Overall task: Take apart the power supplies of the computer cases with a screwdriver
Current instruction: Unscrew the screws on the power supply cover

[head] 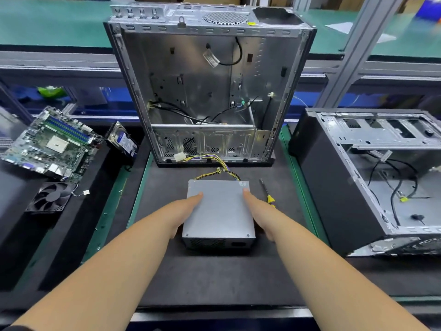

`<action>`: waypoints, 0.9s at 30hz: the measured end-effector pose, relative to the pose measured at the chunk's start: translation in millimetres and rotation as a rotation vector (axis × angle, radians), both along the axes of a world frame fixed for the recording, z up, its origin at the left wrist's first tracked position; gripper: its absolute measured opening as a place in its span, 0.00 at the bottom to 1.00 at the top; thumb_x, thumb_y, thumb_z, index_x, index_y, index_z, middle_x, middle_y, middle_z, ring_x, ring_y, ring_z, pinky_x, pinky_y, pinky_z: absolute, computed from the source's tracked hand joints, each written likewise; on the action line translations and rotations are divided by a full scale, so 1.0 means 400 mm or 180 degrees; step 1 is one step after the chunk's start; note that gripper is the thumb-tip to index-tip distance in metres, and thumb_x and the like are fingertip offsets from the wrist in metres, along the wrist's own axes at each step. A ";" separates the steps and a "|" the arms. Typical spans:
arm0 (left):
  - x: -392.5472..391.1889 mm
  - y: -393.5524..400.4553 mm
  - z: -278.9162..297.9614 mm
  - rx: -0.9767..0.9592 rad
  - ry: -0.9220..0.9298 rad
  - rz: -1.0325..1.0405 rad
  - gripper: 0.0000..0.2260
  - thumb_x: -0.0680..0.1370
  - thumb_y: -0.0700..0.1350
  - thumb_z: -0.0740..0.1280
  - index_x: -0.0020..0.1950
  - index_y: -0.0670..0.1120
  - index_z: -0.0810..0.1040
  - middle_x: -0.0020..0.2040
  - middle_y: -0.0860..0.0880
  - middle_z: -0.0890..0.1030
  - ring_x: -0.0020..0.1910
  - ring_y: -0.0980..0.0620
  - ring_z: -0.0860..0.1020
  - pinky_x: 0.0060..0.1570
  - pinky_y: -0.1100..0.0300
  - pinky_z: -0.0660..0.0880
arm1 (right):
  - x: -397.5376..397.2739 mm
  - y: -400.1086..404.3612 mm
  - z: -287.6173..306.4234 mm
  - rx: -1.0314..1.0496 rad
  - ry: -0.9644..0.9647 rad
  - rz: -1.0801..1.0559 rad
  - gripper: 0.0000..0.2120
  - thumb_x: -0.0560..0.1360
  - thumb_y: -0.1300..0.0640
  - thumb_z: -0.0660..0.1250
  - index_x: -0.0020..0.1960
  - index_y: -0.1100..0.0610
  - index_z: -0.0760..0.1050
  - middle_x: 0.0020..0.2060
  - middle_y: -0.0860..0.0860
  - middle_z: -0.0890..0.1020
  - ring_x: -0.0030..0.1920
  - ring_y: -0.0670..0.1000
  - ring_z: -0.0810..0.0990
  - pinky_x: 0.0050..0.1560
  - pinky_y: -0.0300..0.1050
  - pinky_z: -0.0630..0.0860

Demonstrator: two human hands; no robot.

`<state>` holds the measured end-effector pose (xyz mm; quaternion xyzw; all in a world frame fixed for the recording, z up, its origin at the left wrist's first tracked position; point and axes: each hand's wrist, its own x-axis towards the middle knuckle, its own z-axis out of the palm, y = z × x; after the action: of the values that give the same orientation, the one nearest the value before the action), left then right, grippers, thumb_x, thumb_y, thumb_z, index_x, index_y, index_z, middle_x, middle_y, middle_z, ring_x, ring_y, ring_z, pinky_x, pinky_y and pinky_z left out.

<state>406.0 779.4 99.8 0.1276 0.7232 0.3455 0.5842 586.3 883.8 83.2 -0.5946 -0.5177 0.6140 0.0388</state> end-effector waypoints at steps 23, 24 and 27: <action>-0.039 0.008 -0.018 0.0116 -0.0271 -0.0180 0.09 0.79 0.51 0.70 0.52 0.46 0.81 0.43 0.51 0.87 0.49 0.51 0.84 0.64 0.51 0.75 | -0.038 -0.027 0.026 -0.0678 0.0527 -0.0582 0.11 0.80 0.47 0.67 0.52 0.55 0.79 0.34 0.49 0.86 0.32 0.49 0.86 0.28 0.39 0.78; -0.040 0.007 -0.019 0.0103 -0.0220 -0.0205 0.09 0.79 0.51 0.70 0.51 0.46 0.81 0.44 0.51 0.87 0.50 0.51 0.84 0.65 0.50 0.75 | -0.039 -0.027 0.024 -0.0657 0.0530 -0.0594 0.11 0.80 0.47 0.68 0.52 0.55 0.80 0.34 0.49 0.87 0.33 0.49 0.86 0.32 0.41 0.80; -0.045 0.009 -0.018 0.0054 -0.0056 -0.0266 0.11 0.78 0.53 0.71 0.52 0.46 0.81 0.49 0.50 0.86 0.54 0.49 0.82 0.68 0.49 0.71 | -0.036 -0.024 0.022 -0.0584 0.0613 -0.0606 0.10 0.78 0.47 0.70 0.49 0.54 0.80 0.35 0.48 0.87 0.34 0.49 0.86 0.33 0.41 0.80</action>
<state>388.1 783.1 92.8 0.1597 0.7091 0.3281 0.6034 571.7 874.2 91.8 -0.5804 -0.3947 0.7064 0.0918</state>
